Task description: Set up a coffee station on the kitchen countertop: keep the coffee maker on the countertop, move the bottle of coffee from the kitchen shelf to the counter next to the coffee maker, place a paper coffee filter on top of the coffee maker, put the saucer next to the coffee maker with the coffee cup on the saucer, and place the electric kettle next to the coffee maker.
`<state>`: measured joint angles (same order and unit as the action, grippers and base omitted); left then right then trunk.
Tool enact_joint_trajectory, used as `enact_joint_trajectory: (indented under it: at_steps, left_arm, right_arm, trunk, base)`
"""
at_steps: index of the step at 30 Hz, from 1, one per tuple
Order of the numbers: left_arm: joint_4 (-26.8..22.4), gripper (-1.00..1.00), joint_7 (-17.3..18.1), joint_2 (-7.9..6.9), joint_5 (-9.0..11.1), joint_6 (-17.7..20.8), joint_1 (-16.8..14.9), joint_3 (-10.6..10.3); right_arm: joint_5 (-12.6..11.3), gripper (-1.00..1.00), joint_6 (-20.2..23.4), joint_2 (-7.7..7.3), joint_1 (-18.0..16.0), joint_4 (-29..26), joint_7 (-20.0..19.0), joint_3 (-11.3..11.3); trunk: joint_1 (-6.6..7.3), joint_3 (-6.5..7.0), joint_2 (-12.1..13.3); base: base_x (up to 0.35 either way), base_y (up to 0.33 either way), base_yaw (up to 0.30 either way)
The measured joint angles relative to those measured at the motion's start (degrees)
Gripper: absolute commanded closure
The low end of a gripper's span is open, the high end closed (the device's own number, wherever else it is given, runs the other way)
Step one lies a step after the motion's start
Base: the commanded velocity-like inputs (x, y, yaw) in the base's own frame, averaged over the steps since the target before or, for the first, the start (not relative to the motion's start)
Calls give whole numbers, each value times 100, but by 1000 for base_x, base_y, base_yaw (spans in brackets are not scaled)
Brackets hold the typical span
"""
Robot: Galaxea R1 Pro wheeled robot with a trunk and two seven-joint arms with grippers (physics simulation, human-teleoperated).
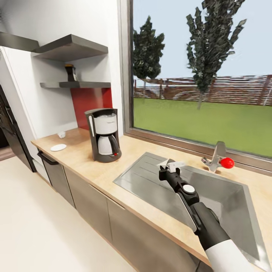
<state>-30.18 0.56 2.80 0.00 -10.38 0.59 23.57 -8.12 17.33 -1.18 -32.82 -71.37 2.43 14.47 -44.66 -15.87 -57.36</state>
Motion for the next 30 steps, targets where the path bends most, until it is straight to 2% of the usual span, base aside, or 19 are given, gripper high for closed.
enact_joint_trajectory:
  at_steps: [9, 30]
  left_arm:
    - [0, -100, 0, -3, 0, 0, -2, 0]
    - [1, -100, 0, -2, 0, 0, 0, -1]
  right_arm:
    - [0, 100, 0, 0, 0, 0, 0, 0]
    - [0, 100, 0, 0, 0, 1, 0, -8]
  trunk:
    - [2, 0, 0]
    - [3, 0, 0]
  base:
    - [99, 301, -3]
    - [257, 249, 0]
